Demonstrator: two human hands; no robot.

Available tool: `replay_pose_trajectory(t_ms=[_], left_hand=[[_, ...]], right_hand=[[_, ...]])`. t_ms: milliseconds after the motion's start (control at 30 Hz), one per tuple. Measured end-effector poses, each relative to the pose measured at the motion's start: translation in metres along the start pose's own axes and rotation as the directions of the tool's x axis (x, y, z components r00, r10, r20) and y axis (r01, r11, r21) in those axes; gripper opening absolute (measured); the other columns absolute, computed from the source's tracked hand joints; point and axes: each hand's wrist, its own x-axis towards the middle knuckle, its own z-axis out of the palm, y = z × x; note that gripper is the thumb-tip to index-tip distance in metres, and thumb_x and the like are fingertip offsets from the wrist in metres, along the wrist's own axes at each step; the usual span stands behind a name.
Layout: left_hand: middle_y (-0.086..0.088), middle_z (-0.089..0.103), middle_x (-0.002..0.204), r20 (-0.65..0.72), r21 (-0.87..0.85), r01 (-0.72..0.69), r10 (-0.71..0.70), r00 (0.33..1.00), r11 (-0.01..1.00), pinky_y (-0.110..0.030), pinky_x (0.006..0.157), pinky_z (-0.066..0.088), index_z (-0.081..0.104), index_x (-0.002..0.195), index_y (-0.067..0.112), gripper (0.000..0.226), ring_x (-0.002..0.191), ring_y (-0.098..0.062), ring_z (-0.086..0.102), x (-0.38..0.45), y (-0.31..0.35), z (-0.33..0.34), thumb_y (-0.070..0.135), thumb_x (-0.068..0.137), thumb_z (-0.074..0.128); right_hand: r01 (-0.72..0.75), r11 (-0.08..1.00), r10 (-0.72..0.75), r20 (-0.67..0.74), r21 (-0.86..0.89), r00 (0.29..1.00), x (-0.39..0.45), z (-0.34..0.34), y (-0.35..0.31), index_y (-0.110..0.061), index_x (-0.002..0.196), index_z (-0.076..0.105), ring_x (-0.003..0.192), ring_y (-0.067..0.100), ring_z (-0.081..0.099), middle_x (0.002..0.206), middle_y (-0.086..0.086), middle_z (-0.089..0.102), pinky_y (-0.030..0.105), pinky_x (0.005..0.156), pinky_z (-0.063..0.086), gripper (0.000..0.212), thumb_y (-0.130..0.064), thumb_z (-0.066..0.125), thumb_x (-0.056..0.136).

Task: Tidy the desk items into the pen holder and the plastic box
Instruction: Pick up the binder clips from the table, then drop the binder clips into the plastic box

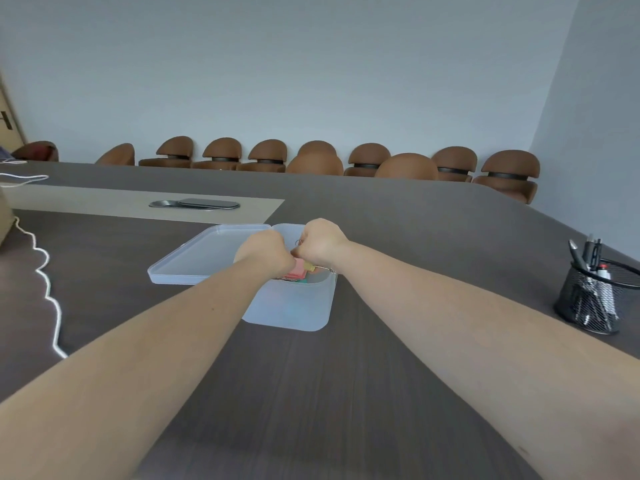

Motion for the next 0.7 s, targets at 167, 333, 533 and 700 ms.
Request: replay_pose_trajectory(t_ms=[167,333,533,700], left_hand=[[-0.002,0.04,0.055,-0.09,-0.047,0.029,-0.033,0.995,0.998,-0.024,0.043,0.026,0.036,0.057,0.011,0.03,0.049,-0.017,0.038,-0.014,-0.007,-0.008,0.004,0.082,0.05],[-0.006,0.058,0.057,-0.136,-0.222,0.149,-0.182,0.974,0.964,-0.022,0.049,0.035,0.052,0.06,0.006,0.026,0.05,-0.023,0.047,-0.034,-0.028,-0.012,0.014,0.083,0.045],[-0.016,0.061,0.069,0.254,-0.458,0.487,-0.415,0.873,0.743,-0.026,0.059,0.046,0.056,0.081,0.0,0.051,0.055,-0.026,0.056,-0.05,-0.063,-0.008,0.043,0.095,0.032],[-0.009,0.05,0.093,0.177,-0.845,0.384,-0.482,0.858,0.372,-0.036,0.083,0.047,0.044,0.094,0.013,0.016,0.085,-0.026,0.051,-0.048,-0.071,0.006,0.028,0.095,0.045]], right_hand=[[0.068,0.997,-0.066,0.107,-0.019,0.992,-0.02,-0.007,0.002,0.003,0.108,0.069,0.101,0.029,0.064,0.113,0.016,0.069,0.034,0.09,0.052,0.033,-0.022,0.063,0.086],[0.106,0.994,-0.106,0.017,0.003,0.994,-0.025,-0.009,0.003,0.009,0.095,0.067,0.097,0.034,0.063,0.106,0.02,0.069,0.037,0.087,0.053,0.024,-0.011,0.057,0.087],[0.005,0.989,-0.006,-0.006,-0.147,1.0,-0.029,-0.011,0.01,0.0,0.073,0.055,0.074,0.028,0.055,0.089,0.016,0.061,0.026,0.06,0.045,0.017,0.001,0.043,0.084],[-0.133,0.98,0.14,0.041,-0.149,0.989,-0.035,-0.004,0.027,-0.01,0.06,0.034,0.051,0.014,0.032,0.063,0.004,0.035,0.023,0.045,0.025,0.033,0.002,0.038,0.09]])
